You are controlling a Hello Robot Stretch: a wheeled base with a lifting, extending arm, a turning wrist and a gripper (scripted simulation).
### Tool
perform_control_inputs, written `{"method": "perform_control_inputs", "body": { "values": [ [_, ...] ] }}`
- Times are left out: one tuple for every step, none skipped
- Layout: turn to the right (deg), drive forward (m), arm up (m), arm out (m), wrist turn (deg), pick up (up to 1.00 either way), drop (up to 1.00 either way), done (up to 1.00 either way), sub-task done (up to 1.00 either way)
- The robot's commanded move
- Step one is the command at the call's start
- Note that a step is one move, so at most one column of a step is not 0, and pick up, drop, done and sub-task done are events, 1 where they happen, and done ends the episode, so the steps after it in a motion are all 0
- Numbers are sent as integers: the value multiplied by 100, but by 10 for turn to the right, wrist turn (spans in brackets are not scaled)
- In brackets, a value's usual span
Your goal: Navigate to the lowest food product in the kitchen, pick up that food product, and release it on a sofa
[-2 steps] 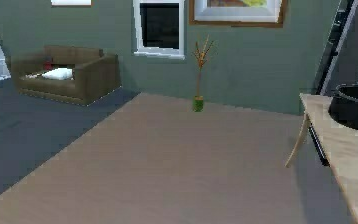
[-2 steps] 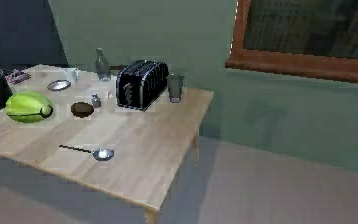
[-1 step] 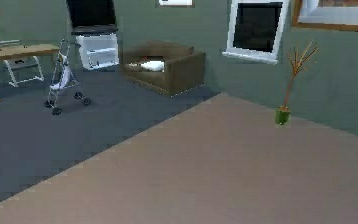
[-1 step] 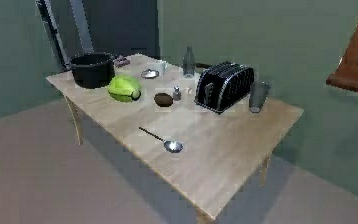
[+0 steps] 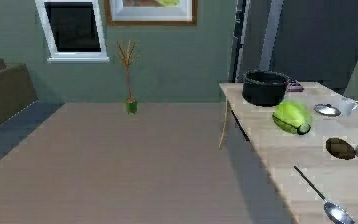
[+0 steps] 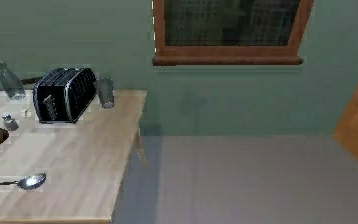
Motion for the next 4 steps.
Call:
{"method": "perform_control_inputs", "body": {
  "values": [
    [450, 0, 0, 0, 0, 0, 0, 0, 0],
    [450, 0, 0, 0, 0, 0, 0, 0, 0],
    [150, 0, 0, 0, 0, 0, 0, 0, 0],
    [0, 35, 0, 0, 0, 0, 0, 0, 0]
  ]
}}
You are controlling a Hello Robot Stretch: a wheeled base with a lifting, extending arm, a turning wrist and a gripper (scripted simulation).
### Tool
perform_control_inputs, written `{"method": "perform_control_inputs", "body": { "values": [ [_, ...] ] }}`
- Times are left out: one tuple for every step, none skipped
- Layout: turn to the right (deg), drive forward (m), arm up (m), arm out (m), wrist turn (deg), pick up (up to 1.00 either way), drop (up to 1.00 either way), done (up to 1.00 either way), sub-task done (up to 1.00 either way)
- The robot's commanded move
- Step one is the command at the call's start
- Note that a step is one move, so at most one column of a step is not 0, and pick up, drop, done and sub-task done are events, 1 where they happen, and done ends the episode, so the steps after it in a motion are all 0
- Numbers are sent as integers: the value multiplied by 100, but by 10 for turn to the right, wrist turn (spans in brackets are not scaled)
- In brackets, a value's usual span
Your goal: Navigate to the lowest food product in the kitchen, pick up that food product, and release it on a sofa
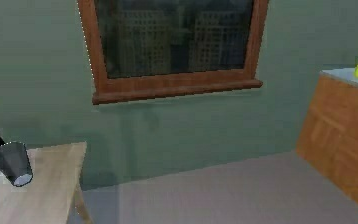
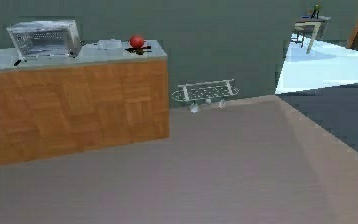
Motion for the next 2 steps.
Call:
{"method": "perform_control_inputs", "body": {
  "values": [
    [-90, 0, 0, 0, 0, 0, 0, 0, 0],
    [0, 35, 0, 0, 0, 0, 0, 0, 0]
  ]
}}
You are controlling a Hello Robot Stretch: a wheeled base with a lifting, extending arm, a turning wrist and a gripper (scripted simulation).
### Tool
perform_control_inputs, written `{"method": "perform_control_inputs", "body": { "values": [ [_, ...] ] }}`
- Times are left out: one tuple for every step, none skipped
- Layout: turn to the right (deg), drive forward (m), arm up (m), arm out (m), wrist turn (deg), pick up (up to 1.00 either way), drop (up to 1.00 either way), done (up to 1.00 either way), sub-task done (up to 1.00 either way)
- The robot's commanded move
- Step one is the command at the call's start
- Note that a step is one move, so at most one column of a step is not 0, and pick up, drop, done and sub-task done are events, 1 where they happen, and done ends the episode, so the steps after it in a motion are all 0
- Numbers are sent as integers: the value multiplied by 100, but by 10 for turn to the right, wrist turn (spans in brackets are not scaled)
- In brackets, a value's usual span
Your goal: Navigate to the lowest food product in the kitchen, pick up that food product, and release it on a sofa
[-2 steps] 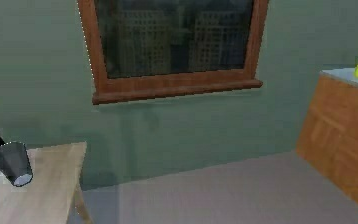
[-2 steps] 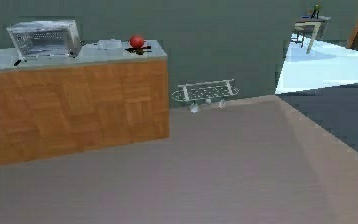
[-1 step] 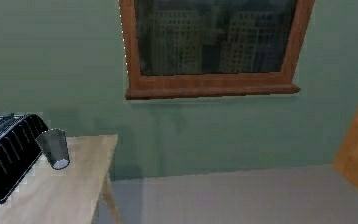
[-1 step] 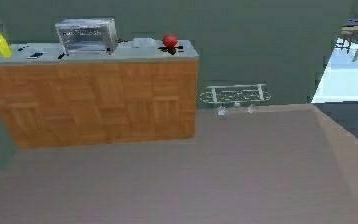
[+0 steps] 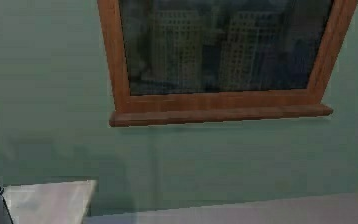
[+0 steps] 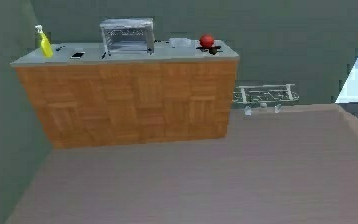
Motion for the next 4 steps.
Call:
{"method": "perform_control_inputs", "body": {
  "values": [
    [-450, 0, 0, 0, 0, 0, 0, 0, 0],
    [-450, 0, 0, 0, 0, 0, 0, 0, 0],
    [-450, 0, 0, 0, 0, 0, 0, 0, 0],
    [-390, 0, 0, 0, 0, 0, 0, 0, 0]
  ]
}}
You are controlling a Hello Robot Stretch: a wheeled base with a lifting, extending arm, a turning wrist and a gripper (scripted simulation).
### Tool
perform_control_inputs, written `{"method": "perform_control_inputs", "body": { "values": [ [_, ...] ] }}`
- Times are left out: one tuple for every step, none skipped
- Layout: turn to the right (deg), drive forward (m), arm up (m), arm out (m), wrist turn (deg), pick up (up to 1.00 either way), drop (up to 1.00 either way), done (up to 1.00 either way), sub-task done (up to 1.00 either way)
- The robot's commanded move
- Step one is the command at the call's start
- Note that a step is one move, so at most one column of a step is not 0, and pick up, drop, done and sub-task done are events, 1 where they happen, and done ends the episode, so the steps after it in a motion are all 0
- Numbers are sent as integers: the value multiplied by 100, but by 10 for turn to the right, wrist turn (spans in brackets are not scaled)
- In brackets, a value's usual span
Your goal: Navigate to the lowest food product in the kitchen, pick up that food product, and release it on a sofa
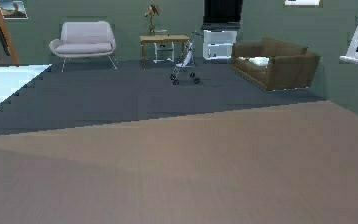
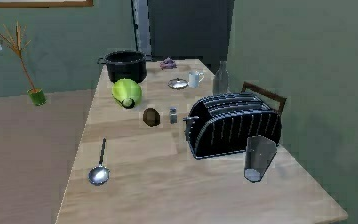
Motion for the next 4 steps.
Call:
{"method": "perform_control_inputs", "body": {
  "values": [
    [-60, 0, 0, 0, 0, 0, 0, 0, 0],
    [0, 10, 0, 0, 0, 0, 0, 0, 0],
    [-30, 0, 0, 0, 0, 0, 0, 0, 0],
    [0, 20, 0, 0, 0, 0, 0, 0, 0]
  ]
}}
